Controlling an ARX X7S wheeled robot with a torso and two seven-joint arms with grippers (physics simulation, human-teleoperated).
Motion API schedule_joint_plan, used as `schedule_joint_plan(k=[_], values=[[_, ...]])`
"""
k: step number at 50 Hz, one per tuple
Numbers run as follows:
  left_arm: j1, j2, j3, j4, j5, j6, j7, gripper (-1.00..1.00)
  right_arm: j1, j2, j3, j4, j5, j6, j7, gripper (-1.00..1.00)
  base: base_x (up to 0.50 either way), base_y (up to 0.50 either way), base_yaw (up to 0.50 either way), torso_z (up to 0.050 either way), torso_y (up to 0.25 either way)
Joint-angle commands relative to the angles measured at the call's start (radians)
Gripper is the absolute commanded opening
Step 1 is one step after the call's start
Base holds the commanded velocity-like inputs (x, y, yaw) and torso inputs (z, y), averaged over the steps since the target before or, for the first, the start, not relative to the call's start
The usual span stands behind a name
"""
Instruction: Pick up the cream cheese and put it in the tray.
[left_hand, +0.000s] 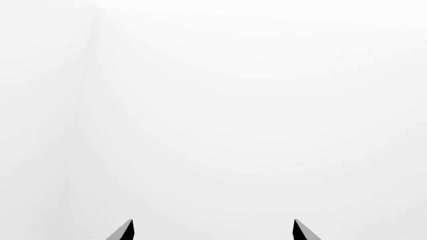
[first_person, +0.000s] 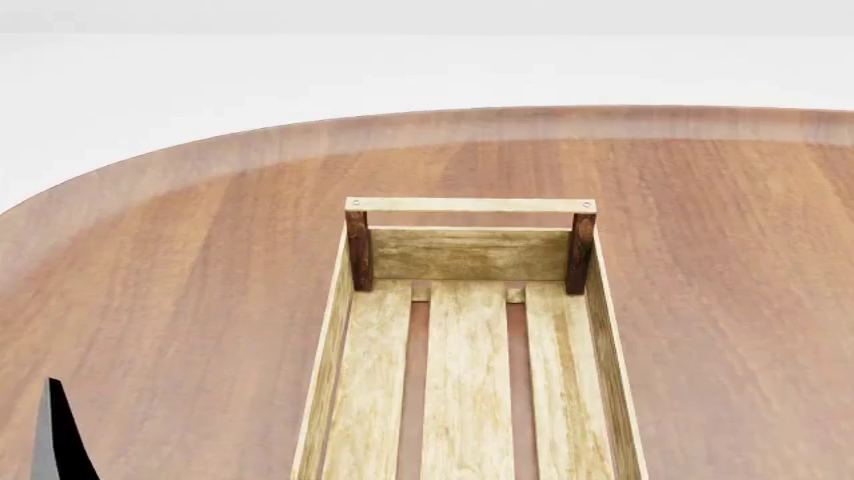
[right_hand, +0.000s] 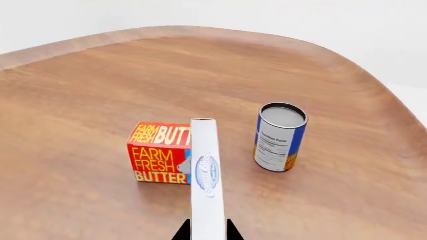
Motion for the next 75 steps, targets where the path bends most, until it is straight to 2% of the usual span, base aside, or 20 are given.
schedule_joint_plan(k=[1, 11, 18, 31, 48, 58, 75], values=[[0.000, -0.003, 0.000, 0.004, -0.003, 0.000, -0.002, 1.00, 0.036, 0.044, -0.054, -0.082, -0.044, 0.060, 0.009, -1.00, 0.00, 0.00, 0.00, 0.000, 0.000], [-0.007, -0.003, 0.004, 0.000, -0.003, 0.000, 0.000, 1.00, 0.084, 0.100, -0.104, -0.172, -0.057, 0.141, 0.022, -1.00, 0.00, 0.00, 0.00, 0.000, 0.001], [-0.007, -0.005, 0.004, -0.001, -0.004, 0.001, -0.001, 1.00, 0.091, 0.117, -0.117, -0.206, -0.056, 0.149, 0.011, -1.00, 0.00, 0.00, 0.00, 0.000, 0.000], [-0.006, -0.004, 0.006, -0.011, -0.003, 0.008, -0.001, 1.00, 0.134, 0.185, -0.250, -0.224, -0.145, 0.101, -0.058, -1.00, 0.00, 0.00, 0.00, 0.000, 0.000], [-0.001, -0.007, 0.007, -0.004, -0.002, 0.008, -0.007, 1.00, 0.268, 0.251, -0.351, -0.258, -0.178, 0.193, -0.099, -1.00, 0.00, 0.00, 0.00, 0.000, 0.001], [-0.003, -0.008, 0.009, -0.002, -0.003, 0.002, -0.010, 1.00, 0.309, 0.290, -0.398, -0.270, -0.160, 0.168, -0.188, -1.00, 0.00, 0.00, 0.00, 0.000, 0.001], [-0.007, -0.009, 0.012, -0.004, 0.000, 0.000, -0.012, 1.00, 0.471, 0.363, -0.514, -0.314, -0.147, 0.286, -0.301, -1.00, 0.00, 0.00, 0.00, 0.000, 0.001]])
